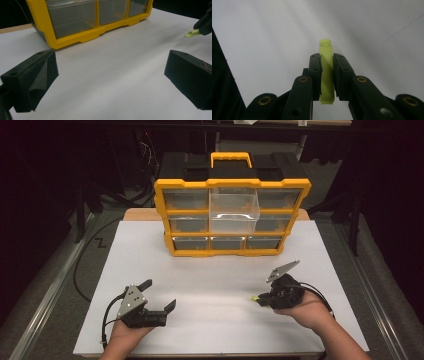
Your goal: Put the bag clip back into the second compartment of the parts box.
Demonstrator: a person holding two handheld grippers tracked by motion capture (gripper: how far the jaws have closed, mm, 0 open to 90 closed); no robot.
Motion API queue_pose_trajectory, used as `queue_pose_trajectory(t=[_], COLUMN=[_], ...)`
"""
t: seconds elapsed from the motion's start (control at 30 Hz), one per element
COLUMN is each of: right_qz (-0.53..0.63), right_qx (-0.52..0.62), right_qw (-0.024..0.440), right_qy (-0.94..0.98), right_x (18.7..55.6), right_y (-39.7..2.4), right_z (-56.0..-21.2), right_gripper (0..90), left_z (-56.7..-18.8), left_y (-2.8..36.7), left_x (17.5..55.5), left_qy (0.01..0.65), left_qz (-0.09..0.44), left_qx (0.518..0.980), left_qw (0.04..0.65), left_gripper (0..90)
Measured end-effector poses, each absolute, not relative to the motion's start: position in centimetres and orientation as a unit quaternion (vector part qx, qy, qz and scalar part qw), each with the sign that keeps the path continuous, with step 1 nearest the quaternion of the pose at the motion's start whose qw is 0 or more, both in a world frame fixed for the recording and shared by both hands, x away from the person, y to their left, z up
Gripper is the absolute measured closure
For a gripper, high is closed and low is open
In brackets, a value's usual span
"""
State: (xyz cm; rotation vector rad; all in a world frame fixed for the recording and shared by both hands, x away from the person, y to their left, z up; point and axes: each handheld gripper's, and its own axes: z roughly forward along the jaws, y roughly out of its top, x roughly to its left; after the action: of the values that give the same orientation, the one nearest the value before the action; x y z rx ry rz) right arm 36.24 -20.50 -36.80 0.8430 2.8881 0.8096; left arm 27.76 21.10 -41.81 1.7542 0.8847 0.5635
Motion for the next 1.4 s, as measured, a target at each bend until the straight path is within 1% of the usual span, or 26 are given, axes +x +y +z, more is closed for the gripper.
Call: queue_pose_trajectory(t=[0.27,0.37,0.5,0.53,0.83,1.0,1.07,1.4], right_qz=[0.238,0.232,0.224,0.217,0.198,0.199,0.200,0.200], right_qx=[0.256,0.250,0.243,0.241,0.215,0.212,0.207,0.195], right_qw=[0.004,-0.001,-0.001,-0.007,0.000,-0.004,-0.013,-0.010], right_qy=[0.937,0.940,0.944,0.946,0.956,0.957,0.958,0.960], right_x=[36.5,36.7,37.1,37.2,37.7,38.1,38.2,38.5], right_y=[-20.3,-20.2,-20.0,-19.8,-18.5,-17.8,-17.6,-17.2], right_z=[-35.6,-34.4,-33.6,-33.2,-30.7,-28.4,-27.6,-23.5], right_gripper=[79.4,79.4,79.4,79.4,79.5,79.5,79.4,79.5], left_z=[-42.0,-41.9,-41.9,-42.0,-41.9,-41.8,-41.8,-41.7], left_y=[21.1,20.9,20.9,20.9,20.9,21.0,21.0,20.9], left_x=[28.0,27.9,28.0,28.1,27.8,27.8,27.7,27.6], left_qy=[0.368,0.364,0.362,0.365,0.365,0.364,0.364,0.358], left_qz=[0.233,0.233,0.232,0.229,0.232,0.232,0.232,0.227], left_qx=[0.739,0.739,0.739,0.739,0.737,0.736,0.735,0.734], left_qw=[0.514,0.517,0.519,0.517,0.519,0.522,0.523,0.530], left_gripper=[0.5,0.4,0.4,0.4,0.4,0.4,0.4,0.4])
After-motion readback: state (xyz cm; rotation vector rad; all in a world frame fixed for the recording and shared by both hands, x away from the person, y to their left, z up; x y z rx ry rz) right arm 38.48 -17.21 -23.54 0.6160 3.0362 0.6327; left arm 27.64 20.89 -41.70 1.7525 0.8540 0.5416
